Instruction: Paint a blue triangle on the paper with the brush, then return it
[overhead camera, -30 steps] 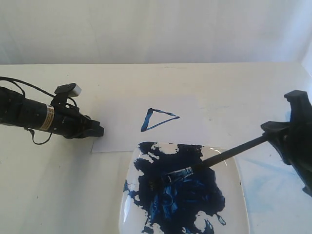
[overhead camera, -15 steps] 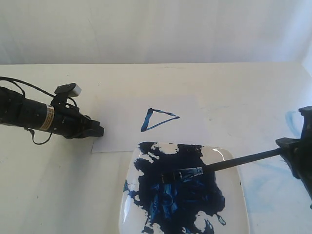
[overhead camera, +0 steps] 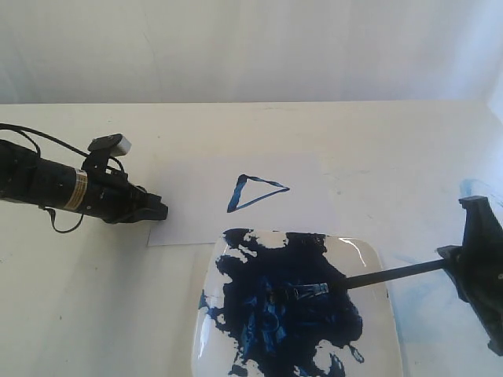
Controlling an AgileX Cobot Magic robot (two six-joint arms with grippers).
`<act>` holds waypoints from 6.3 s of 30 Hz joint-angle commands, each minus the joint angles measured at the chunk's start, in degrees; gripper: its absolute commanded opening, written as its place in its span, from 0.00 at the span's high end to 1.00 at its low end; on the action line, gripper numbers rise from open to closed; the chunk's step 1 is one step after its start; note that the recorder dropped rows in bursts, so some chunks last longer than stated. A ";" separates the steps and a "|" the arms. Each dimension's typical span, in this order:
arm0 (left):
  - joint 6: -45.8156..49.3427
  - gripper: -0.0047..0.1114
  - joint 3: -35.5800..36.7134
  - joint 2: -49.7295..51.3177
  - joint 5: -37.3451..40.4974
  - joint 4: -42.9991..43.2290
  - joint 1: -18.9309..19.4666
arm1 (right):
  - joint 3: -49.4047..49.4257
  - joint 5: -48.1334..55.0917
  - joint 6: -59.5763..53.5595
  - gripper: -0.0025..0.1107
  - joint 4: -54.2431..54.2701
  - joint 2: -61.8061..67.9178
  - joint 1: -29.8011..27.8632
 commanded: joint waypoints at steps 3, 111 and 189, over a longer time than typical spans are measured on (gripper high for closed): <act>-0.05 0.96 -0.19 0.05 0.81 0.80 -0.07 | 0.42 -2.63 -4.49 0.98 3.25 1.00 -0.62; -0.05 0.96 -0.19 0.05 0.81 0.80 -0.07 | 0.32 7.65 -8.21 0.45 1.69 -1.91 -0.62; 2.58 0.96 10.79 -62.84 41.55 0.80 0.15 | -1.23 20.11 -55.94 0.98 -13.03 -54.83 -0.62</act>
